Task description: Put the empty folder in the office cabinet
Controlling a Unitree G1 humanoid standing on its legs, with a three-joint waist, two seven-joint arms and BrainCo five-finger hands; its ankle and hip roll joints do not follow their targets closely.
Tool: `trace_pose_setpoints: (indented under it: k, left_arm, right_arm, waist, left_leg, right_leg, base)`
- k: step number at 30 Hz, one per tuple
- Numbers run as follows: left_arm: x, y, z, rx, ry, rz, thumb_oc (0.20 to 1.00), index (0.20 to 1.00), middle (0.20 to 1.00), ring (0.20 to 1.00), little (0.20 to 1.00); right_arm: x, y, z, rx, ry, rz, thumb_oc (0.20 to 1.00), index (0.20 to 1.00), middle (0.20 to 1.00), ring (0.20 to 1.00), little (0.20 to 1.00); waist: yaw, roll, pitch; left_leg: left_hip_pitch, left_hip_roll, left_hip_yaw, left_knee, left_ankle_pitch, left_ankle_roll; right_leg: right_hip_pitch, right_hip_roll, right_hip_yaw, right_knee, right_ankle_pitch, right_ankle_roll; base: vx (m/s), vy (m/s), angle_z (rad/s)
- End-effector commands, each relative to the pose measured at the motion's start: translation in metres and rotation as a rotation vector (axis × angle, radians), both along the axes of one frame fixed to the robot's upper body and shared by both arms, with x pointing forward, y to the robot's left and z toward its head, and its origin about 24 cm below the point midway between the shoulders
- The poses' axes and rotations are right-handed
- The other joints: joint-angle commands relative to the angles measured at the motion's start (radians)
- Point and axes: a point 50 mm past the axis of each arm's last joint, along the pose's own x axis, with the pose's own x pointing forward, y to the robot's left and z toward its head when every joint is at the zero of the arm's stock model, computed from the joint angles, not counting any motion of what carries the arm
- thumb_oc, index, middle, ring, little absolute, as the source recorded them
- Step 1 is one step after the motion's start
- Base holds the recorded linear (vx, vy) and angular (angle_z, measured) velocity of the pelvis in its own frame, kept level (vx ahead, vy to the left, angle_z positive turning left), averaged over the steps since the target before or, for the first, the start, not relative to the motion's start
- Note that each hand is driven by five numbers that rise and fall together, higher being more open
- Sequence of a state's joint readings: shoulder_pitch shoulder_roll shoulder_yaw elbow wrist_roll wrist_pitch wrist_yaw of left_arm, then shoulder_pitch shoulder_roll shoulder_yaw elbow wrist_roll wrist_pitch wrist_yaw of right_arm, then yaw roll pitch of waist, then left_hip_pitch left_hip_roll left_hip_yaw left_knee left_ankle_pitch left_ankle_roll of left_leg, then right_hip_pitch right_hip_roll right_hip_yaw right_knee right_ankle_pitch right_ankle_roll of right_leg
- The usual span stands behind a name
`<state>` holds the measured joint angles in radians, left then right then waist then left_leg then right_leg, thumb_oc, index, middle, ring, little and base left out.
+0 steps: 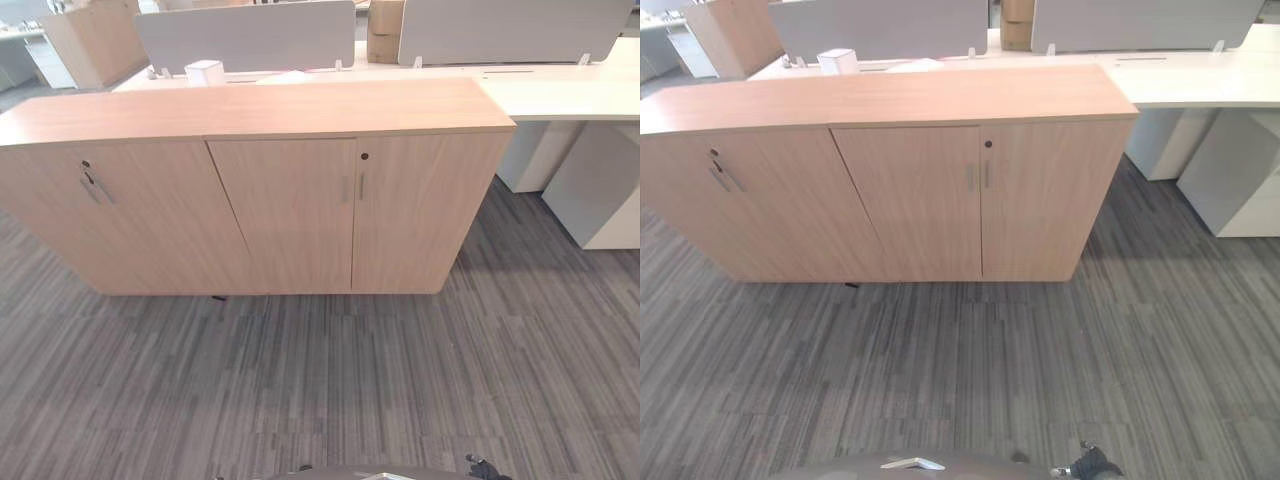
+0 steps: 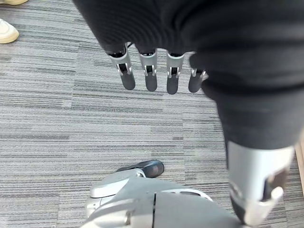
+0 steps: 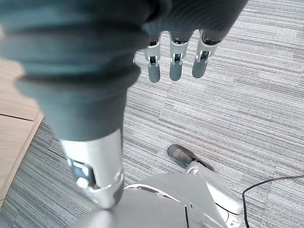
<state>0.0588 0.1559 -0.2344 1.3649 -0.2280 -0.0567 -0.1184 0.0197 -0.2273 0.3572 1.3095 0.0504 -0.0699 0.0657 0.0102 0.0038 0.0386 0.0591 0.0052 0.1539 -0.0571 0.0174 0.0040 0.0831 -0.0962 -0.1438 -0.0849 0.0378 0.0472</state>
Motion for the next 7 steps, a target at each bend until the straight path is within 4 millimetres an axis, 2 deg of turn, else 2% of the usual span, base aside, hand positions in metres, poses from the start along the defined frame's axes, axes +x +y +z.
trace_pose_setpoints:
  k: [1, 7]
  left_arm:
    - [0.0052, -0.0037, 0.0, -0.006, -0.011, -0.051, 1.0, 1.0, 1.0, 1.0, 1.0]
    - [0.0078, -0.0023, 0.0003, -0.005, -0.012, -0.045, 1.0, 1.0, 1.0, 1.0, 1.0]
  right_arm:
    - [0.0153, -0.0129, 0.0038, -0.051, 0.0, 0.016, 1.0, 1.0, 1.0, 1.0, 1.0]
    - [0.0142, -0.0085, 0.0027, -0.03, 0.002, -0.02, 1.0, 1.0, 1.0, 1.0, 1.0]
  waist:
    - [0.028, 0.026, -0.022]
    - [0.027, 0.021, -0.025]
  left_leg:
    - [-0.041, 0.037, -0.047, 0.0, 0.04, -0.065]
    - [-0.016, 0.035, -0.056, -0.015, 0.026, -0.061]
  right_leg:
    - [-0.007, 0.03, 0.027, 0.018, -0.032, 0.029]
    - [0.003, 0.031, 0.033, 0.02, -0.039, 0.03]
  base:
    - [0.03, 0.013, 0.0]
    - [0.05, 0.016, 0.06]
